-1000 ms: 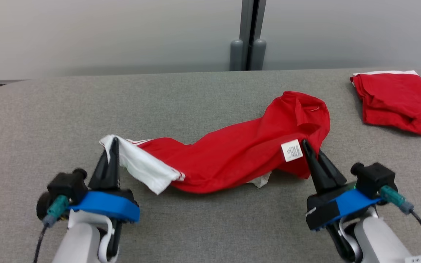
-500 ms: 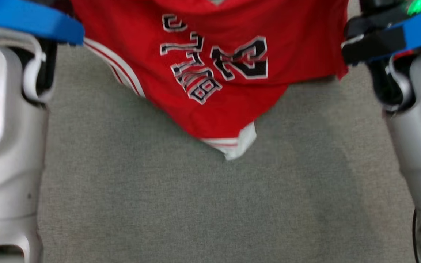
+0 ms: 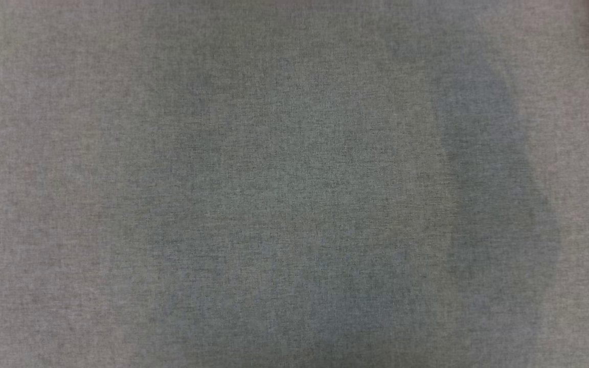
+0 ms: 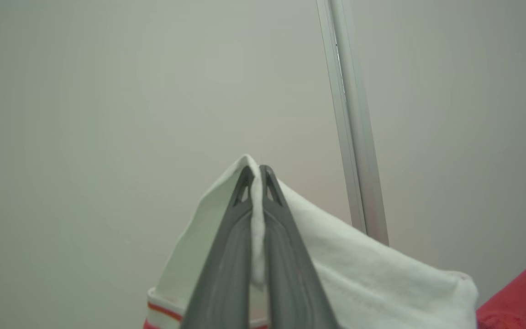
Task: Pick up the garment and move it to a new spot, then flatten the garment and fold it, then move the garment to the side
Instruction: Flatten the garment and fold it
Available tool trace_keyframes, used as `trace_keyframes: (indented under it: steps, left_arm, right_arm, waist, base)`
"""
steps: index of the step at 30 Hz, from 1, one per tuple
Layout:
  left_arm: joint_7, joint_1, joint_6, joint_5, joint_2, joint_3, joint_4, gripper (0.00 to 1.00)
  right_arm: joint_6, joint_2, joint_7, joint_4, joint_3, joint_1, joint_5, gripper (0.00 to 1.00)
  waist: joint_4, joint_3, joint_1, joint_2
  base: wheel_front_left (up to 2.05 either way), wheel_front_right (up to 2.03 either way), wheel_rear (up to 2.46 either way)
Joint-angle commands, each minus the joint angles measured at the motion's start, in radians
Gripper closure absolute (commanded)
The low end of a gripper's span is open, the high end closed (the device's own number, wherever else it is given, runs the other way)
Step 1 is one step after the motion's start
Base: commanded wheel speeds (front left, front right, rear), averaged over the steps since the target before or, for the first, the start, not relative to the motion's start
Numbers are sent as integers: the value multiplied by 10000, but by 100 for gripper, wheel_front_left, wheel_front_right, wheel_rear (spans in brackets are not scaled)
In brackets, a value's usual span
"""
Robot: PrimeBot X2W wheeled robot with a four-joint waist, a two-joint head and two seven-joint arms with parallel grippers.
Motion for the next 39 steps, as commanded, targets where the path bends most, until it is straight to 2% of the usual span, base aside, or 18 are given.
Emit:
trace_keyframes:
  steps: [1, 3, 8, 12, 14, 21, 22, 27, 33, 39]
  left_arm:
    - [-109, -131, -7, -66, 18, -113, 227, 100]
    - [-286, -362, -7, -167, 35, -297, 521, 100]
    - [-742, 506, -7, -671, 93, -586, 1121, 100]
    - [-926, 1882, 6, -857, 128, -389, 762, 100]
    - [-956, 2944, 167, -829, 143, -189, 219, 100]
    - [-960, 7391, 858, -733, 99, 779, -2527, 100]
    - [-960, 7391, 858, -733, 99, 779, -2527, 100]
    - [-962, 10320, 1233, -812, -229, 1161, -3968, 100]
    - [-963, 13014, 1525, -886, -623, 1283, -4783, 100]
    - [-965, 14882, 1690, -1048, -1000, 1307, -5099, 100]
  right_arm:
    - [6, -75, -85, 147, 245, -217, 104, 100]
    - [6, -207, -202, 435, 618, -329, 226, 100]
    - [6, -442, -602, 797, 1731, 363, 864, 100]
    - [6, -674, -783, 421, 2301, 1459, 1221, 100]
    - [6, -761, -825, 76, 2537, 2299, 1382, 100]
    - [6, -856, -832, -1921, 2262, 5722, 1216, 100]
    - [6, -856, -832, -1921, 2262, 5722, 1216, 100]
    - [6, -906, -833, -2976, 2038, 8225, 1148, 100]
    - [6, -950, -835, -3653, 1982, 10582, 1289, 100]
    - [6, -1019, -766, -3886, 1928, 12341, 1393, 100]
  waist:
    - [32, 70, -2, 0]
    - [53, 150, -2, 0]
    - [117, 353, -2, 0]
    - [64, 296, -2, 0]
    - [36, 187, -2, 0]
    - [-126, -414, -2, 0]
    - [-126, -414, -2, 0]
    - [-103, -985, -2, 0]
    - [-98, -1718, -2, 0]
    - [-6, -2601, -2, 0]
  base:
    - [0, 0, 0]
    - [0, 0, 0]
    - [0, 0, 0]
    - [0, 0, 0]
    - [0, 0, 0]
    - [0, 0, 0]
    - [0, 0, 0]
    - [0, 0, 0]
    - [0, 0, 0]
    - [0, 0, 0]
